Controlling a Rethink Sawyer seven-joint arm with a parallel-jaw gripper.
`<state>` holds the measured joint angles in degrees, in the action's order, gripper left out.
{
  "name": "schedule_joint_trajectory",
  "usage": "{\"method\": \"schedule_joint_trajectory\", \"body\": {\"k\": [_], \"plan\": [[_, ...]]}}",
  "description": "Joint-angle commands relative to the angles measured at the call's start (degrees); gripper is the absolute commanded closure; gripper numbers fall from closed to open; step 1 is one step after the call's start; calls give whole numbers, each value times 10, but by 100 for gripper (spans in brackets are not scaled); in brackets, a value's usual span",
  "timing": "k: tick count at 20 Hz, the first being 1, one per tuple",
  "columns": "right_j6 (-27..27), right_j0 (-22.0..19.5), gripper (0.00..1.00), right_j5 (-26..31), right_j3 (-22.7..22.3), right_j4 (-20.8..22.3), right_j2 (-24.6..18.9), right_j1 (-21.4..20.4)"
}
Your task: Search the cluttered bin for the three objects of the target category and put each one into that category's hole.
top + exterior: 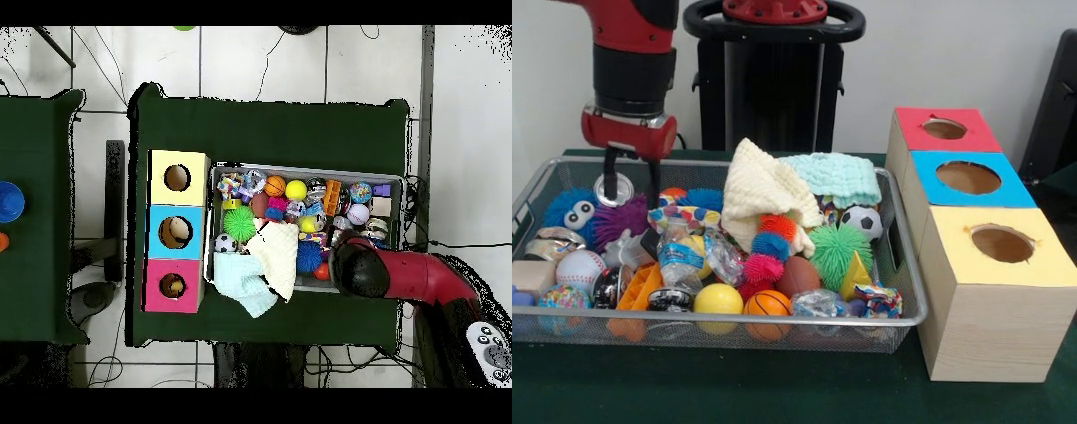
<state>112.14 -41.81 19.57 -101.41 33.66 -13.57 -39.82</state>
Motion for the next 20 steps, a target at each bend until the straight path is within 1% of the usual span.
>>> {"method": "schedule_joint_trajectory", "body": {"k": [1, 2, 4, 5, 6, 7, 8, 9, 11, 15, 16, 18, 19, 20], "plan": [[-57, 19, 0, 59, -77, -31, -110, -55], [-50, 21, 0, 50, -76, -26, -109, -48], [-22, 31, 0, 12, -70, -12, -97, -21], [-1, 42, 0, -24, -65, 3, -84, -2], [9, 49, 0, -40, -59, 11, -75, 10], [25, 63, 0, -68, -48, 23, -59, 27], [31, 71, 0, -79, -42, 28, -49, 36], [43, 89, 0, -97, -29, 39, -26, 48], [54, 109, 0, -120, -14, 48, 3, 64], [54, 133, 0, -139, 5, 51, 44, 74], [52, 136, 0, -140, 5, 49, 50, 74], [57, 153, 0, -154, 10, 46, 75, 78], [65, 166, 0, -167, 13, 42, 93, 87], [68, 171, 0, -178, 13, 38, 102, 93]]}}
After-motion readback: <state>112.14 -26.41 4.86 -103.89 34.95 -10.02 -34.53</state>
